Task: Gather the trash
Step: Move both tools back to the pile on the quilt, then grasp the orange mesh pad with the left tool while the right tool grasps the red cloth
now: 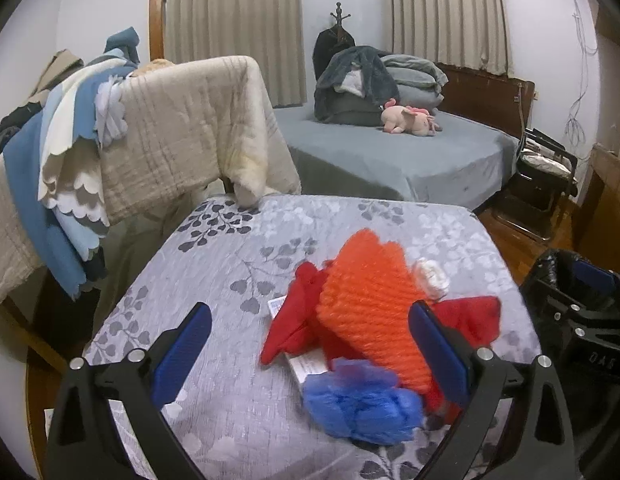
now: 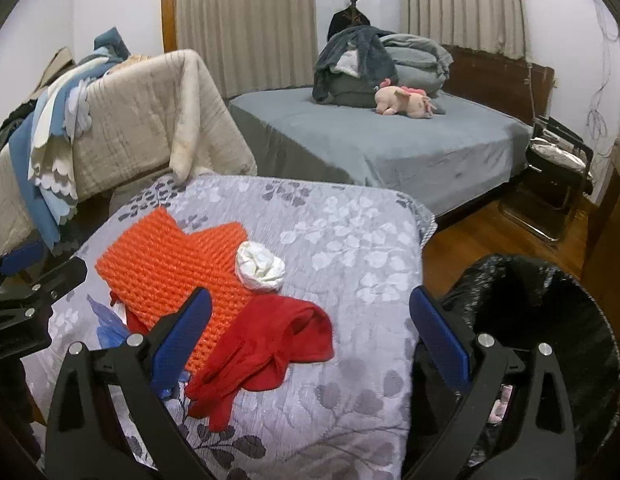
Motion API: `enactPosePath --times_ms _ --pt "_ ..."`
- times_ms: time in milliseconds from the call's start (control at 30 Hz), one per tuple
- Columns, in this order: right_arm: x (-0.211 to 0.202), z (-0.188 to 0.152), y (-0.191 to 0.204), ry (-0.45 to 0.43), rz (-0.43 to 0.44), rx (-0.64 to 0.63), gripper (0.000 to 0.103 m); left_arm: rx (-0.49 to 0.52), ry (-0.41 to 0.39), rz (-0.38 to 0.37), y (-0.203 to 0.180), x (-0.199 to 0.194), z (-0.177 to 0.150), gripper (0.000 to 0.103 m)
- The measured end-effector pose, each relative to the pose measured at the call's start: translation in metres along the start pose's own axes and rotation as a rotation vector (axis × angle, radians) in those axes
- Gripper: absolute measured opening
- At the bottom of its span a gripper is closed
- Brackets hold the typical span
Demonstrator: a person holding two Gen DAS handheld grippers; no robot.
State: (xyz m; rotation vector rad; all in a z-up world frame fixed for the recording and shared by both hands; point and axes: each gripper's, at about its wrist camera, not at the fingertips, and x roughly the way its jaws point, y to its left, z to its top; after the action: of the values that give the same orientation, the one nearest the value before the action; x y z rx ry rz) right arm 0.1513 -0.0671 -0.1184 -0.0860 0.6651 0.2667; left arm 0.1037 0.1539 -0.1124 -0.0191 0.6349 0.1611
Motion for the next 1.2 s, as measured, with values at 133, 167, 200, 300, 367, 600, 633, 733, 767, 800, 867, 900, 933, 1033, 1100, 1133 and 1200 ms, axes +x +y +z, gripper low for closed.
enactPosePath --times_ms 133,167,200,300,367,600,633,733,767,800,867,900,933,1033,1100,1133,1200 --pt "0.014 -0.009 0.007 0.022 0.013 -0.016 0.096 -0.002 -0.011 -0.001 0.005 0.009 -0.010 0.096" --pt "0.017 -0.012 0.010 0.028 0.015 -0.026 0.095 -0.012 -0.015 -0.006 0.006 0.010 -0.012 0.096" --pt "0.020 -0.014 0.012 0.031 0.015 -0.037 0.093 -0.012 -0.018 -0.009 0.006 0.012 -0.014 0.095" --pt "0.026 -0.019 0.015 0.050 0.014 -0.066 0.083 -0.008 -0.015 -0.023 0.005 0.017 -0.017 0.091" --pt "0.028 -0.021 0.013 0.056 0.015 -0.063 0.083 -0.013 -0.004 -0.038 0.003 0.022 -0.019 0.088" --pt "0.046 -0.024 0.003 0.086 0.011 -0.049 0.079 -0.013 0.025 -0.096 -0.008 0.044 -0.016 0.070" --pt "0.050 -0.024 0.002 0.094 0.016 -0.045 0.079 -0.009 0.027 -0.099 -0.010 0.047 -0.016 0.067" --pt "0.063 -0.026 0.003 0.131 0.037 -0.044 0.078 -0.002 0.049 -0.119 -0.016 0.055 -0.015 0.055" --pt "0.065 -0.027 0.004 0.137 0.042 -0.045 0.078 -0.003 0.059 -0.123 -0.017 0.058 -0.015 0.051" --pt "0.069 -0.028 0.005 0.145 0.047 -0.046 0.077 -0.003 0.064 -0.128 -0.018 0.059 -0.016 0.049" --pt "0.075 -0.030 0.007 0.164 0.058 -0.049 0.069 -0.004 0.072 -0.134 -0.019 0.061 -0.017 0.041" --pt "0.079 -0.032 0.008 0.184 0.070 -0.049 0.060 -0.002 0.076 -0.141 -0.020 0.061 -0.017 0.038" --pt "0.081 -0.032 0.008 0.198 0.083 -0.048 0.049 -0.001 0.077 -0.148 -0.021 0.061 -0.017 0.035" --pt "0.084 -0.035 0.010 0.234 0.140 -0.043 0.019 0.006 0.074 -0.153 -0.022 0.058 -0.017 0.027" --pt "0.081 -0.034 0.010 0.228 0.146 -0.050 0.012 0.000 0.071 -0.160 -0.022 0.055 -0.016 0.023" --pt "0.077 -0.033 0.010 0.218 0.147 -0.050 0.012 -0.001 0.069 -0.162 -0.023 0.053 -0.016 0.022" --pt "0.069 -0.029 0.009 0.198 0.152 -0.045 0.011 -0.001 0.062 -0.170 -0.024 0.049 -0.014 0.019"
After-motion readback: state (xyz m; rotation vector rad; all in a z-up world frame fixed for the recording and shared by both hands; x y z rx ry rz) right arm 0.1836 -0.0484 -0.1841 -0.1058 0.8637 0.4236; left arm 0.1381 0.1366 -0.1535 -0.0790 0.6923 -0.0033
